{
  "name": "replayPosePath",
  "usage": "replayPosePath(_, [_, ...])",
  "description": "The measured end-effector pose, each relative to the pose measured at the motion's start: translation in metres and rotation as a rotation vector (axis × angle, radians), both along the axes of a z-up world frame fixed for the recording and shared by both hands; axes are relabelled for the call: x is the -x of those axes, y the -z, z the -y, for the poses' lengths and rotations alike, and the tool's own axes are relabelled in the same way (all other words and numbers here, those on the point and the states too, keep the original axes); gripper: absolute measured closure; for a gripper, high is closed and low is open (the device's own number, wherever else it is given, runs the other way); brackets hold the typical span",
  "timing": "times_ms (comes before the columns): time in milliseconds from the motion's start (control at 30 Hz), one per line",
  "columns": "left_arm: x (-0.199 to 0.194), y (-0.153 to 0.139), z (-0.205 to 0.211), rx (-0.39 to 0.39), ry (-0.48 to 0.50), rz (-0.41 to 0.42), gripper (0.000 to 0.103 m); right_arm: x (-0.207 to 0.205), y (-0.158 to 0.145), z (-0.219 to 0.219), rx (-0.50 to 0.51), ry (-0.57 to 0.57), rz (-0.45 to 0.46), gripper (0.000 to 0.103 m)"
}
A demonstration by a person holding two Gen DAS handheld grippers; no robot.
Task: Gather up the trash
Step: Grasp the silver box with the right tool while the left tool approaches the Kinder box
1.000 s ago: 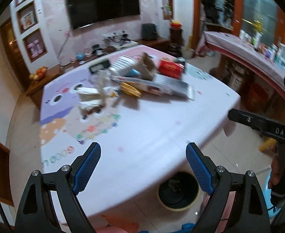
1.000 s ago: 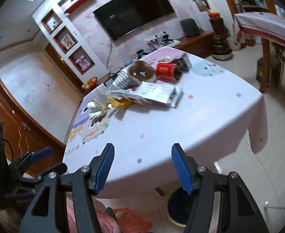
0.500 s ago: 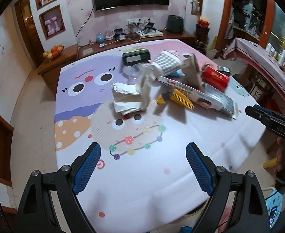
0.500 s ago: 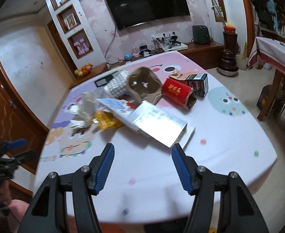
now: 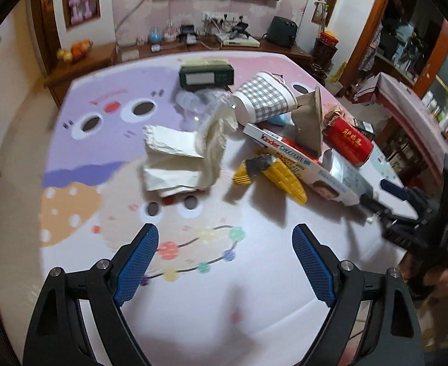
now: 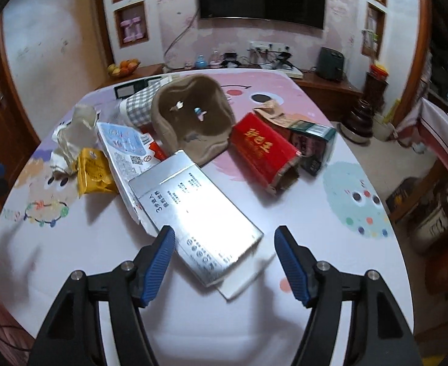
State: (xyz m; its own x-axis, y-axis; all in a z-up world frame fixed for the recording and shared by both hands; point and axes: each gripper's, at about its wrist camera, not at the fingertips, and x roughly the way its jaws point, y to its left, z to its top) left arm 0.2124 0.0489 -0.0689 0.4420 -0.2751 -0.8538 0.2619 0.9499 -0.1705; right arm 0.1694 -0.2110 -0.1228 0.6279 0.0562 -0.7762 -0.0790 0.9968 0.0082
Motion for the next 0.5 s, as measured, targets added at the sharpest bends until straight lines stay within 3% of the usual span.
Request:
replayPosePath(233, [-0.018, 0.014, 0.029, 0.065, 0.011, -0.053, 0.018, -0.017, 0.006, -0.004, 0.026, -0.123, 0.005, 0.026])
replayPosePath(500, [-0.031, 0.03, 0.052, 0.125, 0.0, -0.132, 0.041, -0.022, 0.003, 0.0, -0.021, -0.206, -0.013, 0.026])
